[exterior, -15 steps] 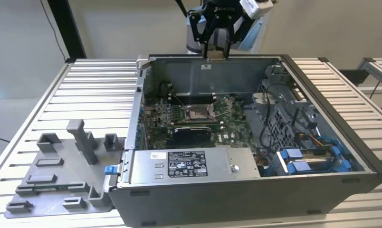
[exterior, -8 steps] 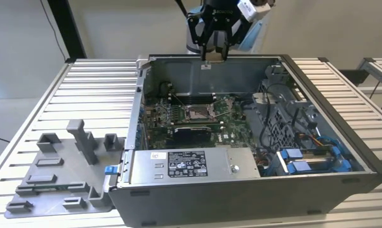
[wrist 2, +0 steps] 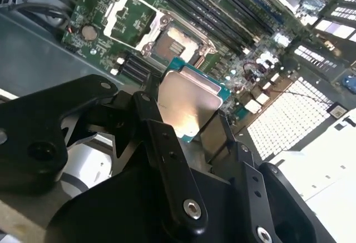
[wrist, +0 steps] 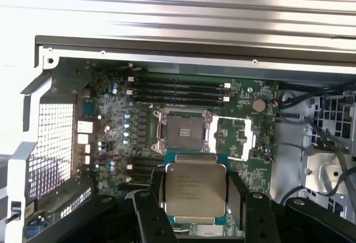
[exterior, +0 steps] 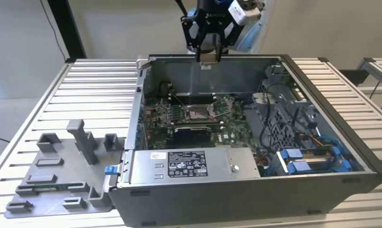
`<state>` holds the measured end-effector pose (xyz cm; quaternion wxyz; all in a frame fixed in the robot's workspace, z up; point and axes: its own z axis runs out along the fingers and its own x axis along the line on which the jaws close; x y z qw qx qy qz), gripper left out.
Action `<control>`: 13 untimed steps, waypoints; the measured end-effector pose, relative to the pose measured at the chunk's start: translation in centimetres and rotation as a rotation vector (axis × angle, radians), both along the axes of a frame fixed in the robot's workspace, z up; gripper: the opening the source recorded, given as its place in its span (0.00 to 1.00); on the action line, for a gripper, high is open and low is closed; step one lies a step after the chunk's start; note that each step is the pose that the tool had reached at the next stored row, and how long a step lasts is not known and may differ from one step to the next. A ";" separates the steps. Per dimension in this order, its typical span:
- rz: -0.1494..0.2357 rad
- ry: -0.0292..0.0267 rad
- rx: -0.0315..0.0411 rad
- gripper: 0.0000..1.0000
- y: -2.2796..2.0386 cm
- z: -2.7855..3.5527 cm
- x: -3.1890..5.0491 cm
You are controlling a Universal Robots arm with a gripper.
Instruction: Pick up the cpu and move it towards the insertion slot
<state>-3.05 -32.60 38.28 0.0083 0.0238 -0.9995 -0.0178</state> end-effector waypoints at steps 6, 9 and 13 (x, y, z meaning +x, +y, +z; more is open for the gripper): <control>-0.005 -0.0001 0.0001 0.00 0.59 -0.40 -0.18; -0.015 0.0000 -0.0001 0.00 0.60 -0.52 -0.26; -0.022 0.0000 -0.0002 0.00 0.60 -0.60 -0.45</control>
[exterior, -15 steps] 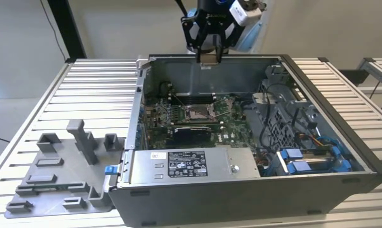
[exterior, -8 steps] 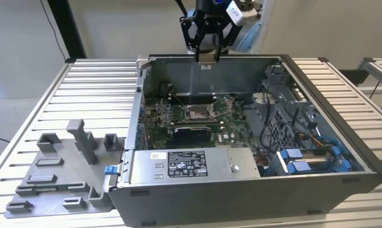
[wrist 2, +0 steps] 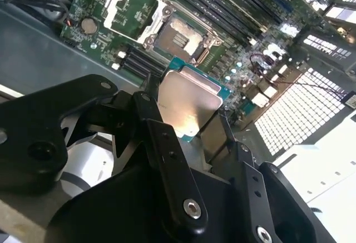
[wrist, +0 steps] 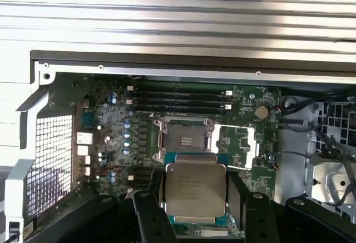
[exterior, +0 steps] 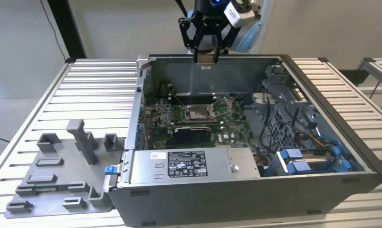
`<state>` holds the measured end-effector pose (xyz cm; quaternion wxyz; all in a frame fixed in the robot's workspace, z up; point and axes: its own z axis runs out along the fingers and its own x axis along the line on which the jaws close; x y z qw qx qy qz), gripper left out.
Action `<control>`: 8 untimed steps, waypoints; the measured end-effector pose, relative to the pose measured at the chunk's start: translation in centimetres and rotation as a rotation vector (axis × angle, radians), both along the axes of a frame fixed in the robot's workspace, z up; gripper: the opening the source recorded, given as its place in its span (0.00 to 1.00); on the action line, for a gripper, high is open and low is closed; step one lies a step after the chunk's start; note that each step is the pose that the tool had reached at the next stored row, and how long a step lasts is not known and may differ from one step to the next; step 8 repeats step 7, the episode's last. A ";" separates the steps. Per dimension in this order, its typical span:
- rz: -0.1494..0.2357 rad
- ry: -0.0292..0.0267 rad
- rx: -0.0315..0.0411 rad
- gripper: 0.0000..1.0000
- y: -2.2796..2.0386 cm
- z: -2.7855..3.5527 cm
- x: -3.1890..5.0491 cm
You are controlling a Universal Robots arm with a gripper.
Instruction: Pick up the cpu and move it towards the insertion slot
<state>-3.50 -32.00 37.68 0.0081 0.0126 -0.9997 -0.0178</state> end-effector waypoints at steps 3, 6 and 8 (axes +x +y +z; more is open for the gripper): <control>0.000 -0.0001 0.0001 0.00 0.00 -0.01 0.00; 0.000 -0.0001 0.0002 0.00 0.00 -0.03 -0.01; 0.000 -0.0001 0.0001 0.00 0.00 -0.03 -0.01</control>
